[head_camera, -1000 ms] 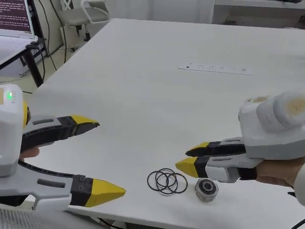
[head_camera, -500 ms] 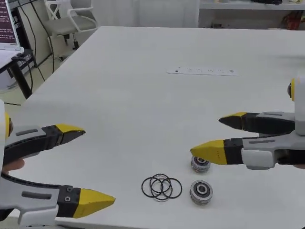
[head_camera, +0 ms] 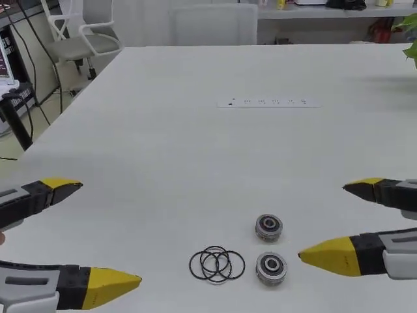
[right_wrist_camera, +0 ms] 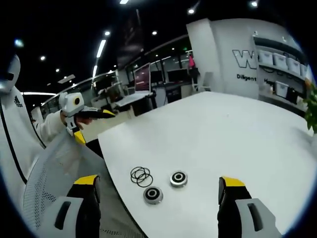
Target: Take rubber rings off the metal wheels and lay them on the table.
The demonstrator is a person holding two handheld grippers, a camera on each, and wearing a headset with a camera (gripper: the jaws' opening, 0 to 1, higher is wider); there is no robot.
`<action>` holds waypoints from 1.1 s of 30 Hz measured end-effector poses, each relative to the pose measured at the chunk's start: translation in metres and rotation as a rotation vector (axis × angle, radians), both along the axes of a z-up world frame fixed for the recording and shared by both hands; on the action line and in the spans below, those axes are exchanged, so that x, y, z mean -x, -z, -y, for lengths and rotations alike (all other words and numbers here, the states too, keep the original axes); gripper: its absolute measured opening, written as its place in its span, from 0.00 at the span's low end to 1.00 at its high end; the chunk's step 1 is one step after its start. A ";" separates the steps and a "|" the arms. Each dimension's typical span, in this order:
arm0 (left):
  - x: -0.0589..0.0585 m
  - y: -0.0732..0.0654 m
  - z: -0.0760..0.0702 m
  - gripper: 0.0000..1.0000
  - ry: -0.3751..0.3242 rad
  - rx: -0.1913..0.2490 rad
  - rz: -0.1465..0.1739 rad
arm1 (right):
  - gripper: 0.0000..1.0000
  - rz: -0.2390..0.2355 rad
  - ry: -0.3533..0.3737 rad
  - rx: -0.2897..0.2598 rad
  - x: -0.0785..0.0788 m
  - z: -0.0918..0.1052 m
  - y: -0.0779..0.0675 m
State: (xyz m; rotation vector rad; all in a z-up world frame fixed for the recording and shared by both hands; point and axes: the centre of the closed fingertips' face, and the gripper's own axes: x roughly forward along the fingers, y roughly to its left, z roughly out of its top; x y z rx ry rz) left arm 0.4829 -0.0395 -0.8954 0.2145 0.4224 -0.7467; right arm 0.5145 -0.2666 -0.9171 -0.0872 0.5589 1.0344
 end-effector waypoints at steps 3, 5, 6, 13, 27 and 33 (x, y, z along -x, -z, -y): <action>0.001 0.003 -0.001 1.00 -0.010 0.005 -0.012 | 0.99 -0.011 0.021 0.010 0.002 0.009 0.007; 0.002 0.006 0.000 1.00 -0.013 0.003 -0.020 | 0.99 -0.034 0.039 0.013 0.003 0.015 0.013; 0.003 0.007 0.000 1.00 -0.013 0.002 -0.021 | 0.99 -0.047 0.048 0.018 0.004 0.017 0.016; 0.000 0.016 0.005 1.00 -0.038 0.016 -0.039 | 0.99 -0.107 0.101 0.045 0.010 0.028 0.032; -0.002 0.032 0.026 1.00 -0.003 0.023 -0.072 | 0.99 -0.175 0.182 0.074 0.018 0.034 0.044; -0.002 0.033 0.029 1.00 0.000 0.031 -0.083 | 0.95 -0.181 0.141 0.073 0.025 0.027 0.046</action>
